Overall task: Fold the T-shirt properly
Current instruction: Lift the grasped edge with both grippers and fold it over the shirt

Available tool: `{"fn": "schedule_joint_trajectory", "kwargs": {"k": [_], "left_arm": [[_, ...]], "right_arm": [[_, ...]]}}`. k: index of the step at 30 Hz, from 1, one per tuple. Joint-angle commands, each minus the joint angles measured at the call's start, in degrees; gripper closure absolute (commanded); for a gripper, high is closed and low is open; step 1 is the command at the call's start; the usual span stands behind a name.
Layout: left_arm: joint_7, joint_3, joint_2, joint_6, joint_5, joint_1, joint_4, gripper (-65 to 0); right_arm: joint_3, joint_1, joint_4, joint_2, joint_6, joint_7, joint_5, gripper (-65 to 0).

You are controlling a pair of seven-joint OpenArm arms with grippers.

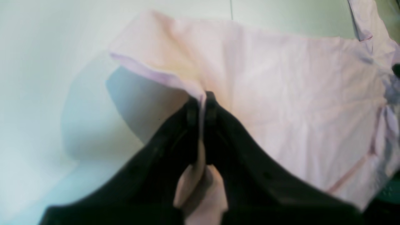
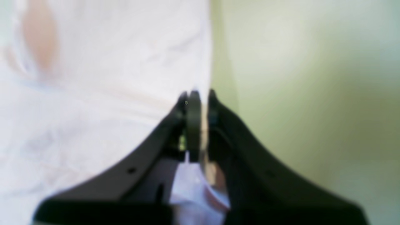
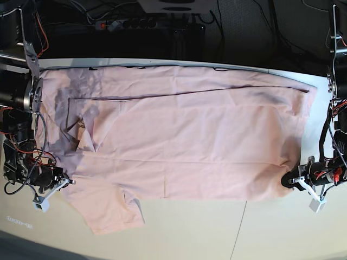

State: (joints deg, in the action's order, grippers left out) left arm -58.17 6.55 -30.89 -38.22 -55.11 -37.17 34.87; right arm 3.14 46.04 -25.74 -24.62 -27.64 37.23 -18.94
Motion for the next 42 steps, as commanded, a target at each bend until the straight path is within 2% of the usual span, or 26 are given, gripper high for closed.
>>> {"fn": "schedule_joint_trajectory", "kwargs": {"k": [1,8,18,31,37,42], "left_arm": [[-0.6,-0.2,-0.8,-1.8,-2.9,-2.0,0.9,0.0],[-11.3,-0.2,-3.3,-1.8,-15.2,-2.0,2.3,0.0],[-21.8,-0.2,-8.0,-1.8,-29.6,-1.7,5.3,0.0],[-21.8,-0.2,-9.3,-1.8,-29.9,3.7,5.3,0.0],[-21.8,-0.2,-9.3,-1.8,-29.9,7.0,5.3,0.0],[-21.8,-0.2,-9.3,-1.8,-29.9,9.8,5.3,0.0]], "right_arm": [[0.1,2.0,-1.5,-1.6,-4.9,0.3,-1.7,0.0],[0.1,1.3,-5.8,-5.4,-6.3,9.2,-11.6,0.0],[0.1,-10.3,-22.3,-11.8,-6.7,14.2,-22.9,0.0],[0.3,-24.9,-36.6,-17.4,-6.7,15.3,-23.9,0.0],[0.3,-29.7,-39.1,-17.4,-6.7,15.3,-23.5,0.0],[0.3,-30.7,-38.9,-17.4,-6.7,15.3,-23.5,0.0]]}}
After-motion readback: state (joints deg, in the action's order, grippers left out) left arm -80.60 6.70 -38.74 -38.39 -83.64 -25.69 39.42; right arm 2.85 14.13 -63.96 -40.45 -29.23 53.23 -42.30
